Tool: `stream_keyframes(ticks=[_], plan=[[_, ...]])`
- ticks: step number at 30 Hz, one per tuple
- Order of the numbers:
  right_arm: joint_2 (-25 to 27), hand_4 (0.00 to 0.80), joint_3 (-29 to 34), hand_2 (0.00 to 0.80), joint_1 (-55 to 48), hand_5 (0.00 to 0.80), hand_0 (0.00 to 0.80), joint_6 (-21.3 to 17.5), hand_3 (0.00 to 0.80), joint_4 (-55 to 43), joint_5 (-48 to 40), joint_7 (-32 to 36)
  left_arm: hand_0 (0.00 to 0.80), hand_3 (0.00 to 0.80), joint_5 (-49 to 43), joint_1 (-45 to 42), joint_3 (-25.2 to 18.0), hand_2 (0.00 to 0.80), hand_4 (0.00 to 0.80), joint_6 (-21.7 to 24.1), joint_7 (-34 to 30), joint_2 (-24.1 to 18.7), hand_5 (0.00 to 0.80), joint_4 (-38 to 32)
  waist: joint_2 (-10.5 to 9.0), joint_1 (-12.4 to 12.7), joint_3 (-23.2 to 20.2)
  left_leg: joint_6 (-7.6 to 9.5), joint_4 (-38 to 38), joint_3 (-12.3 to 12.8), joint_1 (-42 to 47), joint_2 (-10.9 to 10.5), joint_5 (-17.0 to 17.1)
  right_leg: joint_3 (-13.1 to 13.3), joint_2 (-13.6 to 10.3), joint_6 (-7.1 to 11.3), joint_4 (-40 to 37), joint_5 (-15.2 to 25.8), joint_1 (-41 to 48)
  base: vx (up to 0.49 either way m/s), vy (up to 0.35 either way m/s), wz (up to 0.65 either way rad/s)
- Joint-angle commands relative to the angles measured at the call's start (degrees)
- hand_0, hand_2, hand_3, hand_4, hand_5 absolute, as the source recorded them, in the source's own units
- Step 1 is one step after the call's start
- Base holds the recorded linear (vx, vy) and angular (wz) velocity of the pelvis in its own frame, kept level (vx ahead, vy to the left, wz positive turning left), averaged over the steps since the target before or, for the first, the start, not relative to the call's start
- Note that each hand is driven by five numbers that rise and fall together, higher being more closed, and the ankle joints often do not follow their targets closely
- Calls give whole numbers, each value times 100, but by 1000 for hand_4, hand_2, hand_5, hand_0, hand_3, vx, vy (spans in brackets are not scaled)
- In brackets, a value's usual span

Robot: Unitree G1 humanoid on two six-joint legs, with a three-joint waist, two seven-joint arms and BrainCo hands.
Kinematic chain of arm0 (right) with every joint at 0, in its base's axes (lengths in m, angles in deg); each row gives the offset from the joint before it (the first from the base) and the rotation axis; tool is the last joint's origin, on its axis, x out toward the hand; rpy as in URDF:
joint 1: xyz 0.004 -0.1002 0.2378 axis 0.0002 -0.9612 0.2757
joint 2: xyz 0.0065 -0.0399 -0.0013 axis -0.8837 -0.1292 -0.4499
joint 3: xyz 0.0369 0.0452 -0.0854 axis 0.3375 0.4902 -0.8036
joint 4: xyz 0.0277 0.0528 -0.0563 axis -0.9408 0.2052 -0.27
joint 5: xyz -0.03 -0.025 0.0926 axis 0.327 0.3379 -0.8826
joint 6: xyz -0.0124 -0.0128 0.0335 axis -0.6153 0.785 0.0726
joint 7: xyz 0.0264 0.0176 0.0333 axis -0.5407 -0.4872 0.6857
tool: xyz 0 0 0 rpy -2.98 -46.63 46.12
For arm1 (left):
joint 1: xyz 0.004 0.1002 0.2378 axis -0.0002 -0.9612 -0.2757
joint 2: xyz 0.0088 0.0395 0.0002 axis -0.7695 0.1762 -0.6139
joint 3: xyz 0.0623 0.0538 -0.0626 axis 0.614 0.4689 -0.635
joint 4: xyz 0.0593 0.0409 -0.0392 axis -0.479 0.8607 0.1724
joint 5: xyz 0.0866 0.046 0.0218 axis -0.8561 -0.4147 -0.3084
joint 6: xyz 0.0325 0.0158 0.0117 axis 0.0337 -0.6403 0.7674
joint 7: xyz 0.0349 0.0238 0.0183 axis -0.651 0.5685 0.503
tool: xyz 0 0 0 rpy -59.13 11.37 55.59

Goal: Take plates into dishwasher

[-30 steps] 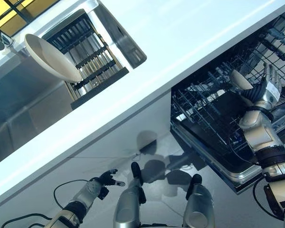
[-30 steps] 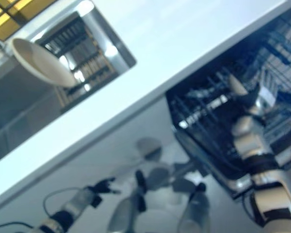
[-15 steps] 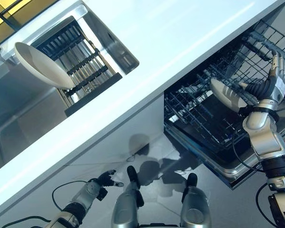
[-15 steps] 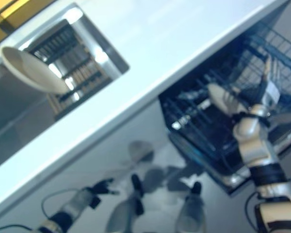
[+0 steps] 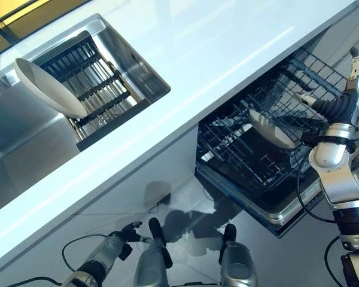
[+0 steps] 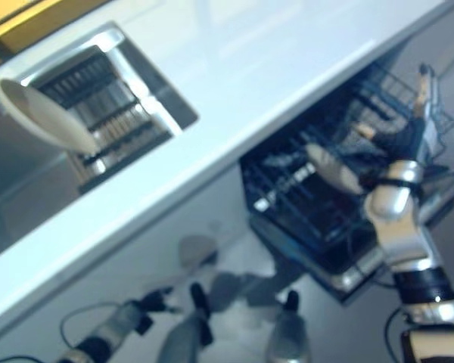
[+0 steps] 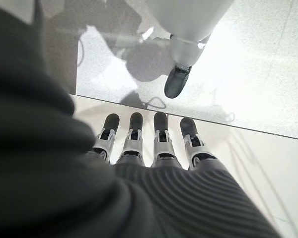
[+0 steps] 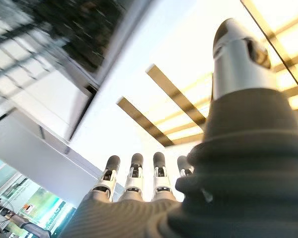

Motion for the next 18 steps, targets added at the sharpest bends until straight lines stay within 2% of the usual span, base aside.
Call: stream_keyframes(ticks=[1,6,8,10,11,12,15,18], plan=[[177,0,458,0,254,0,0,-917,0,-800,15,-62,0,0,-126,-39,-222,0,0,74,98,60,0,255,-305,12,-459,-247,242,199,61,320,-300,146,-8,-249,133,-249,150,59,97,-4],[682,0,551,0,342,0,0,-1084,0,-1286,-18,380,0,0,-94,-248,-301,0,0,102,108,164,0,357,-380,112,-751,-229,304,174,177,262,-431,76,-23,-224,-130,-192,446,82,127,-2],[807,0,568,0,339,0,0,-1232,0,-1368,-365,679,0,0,-76,-327,-344,0,0,118,130,201,0,435,-418,142,-862,-226,322,171,230,224,-484,45,-33,-204,-264,-142,567,108,182,4],[768,0,567,0,337,0,0,-1244,0,-1483,-919,1056,0,0,-23,-404,-387,0,0,132,168,243,0,542,-455,164,-999,-206,316,180,310,176,-529,41,-45,-174,-433,-45,673,103,182,4],[769,0,571,0,333,0,0,-1243,0,-1485,-922,1059,0,0,-23,-405,-386,0,0,133,168,243,0,542,-453,167,-1007,-205,315,181,303,178,-527,41,-42,-175,-444,-37,669,141,245,3],[628,0,545,0,265,0,0,-1159,0,-1580,-1450,1381,0,0,15,-489,-449,0,0,117,211,285,0,626,-511,176,-1124,-173,288,184,448,81,-612,43,-90,-110,-576,26,794,136,241,3],[273,0,454,0,157,0,0,-990,0,-1692,-2201,1873,0,0,110,-549,-517,0,0,89,274,314,0,752,-564,201,-1298,-85,204,207,584,-67,-682,37,-142,-1,-716,164,876,151,285,5],[-134,0,324,0,100,0,0,-842,0,-1848,-2606,2177,0,0,216,-560,-556,0,0,76,335,300,0,845,-614,251,-1399,33,107,205,715,-233,-756,15,-240,103,-727,227,962,102,262,1]])
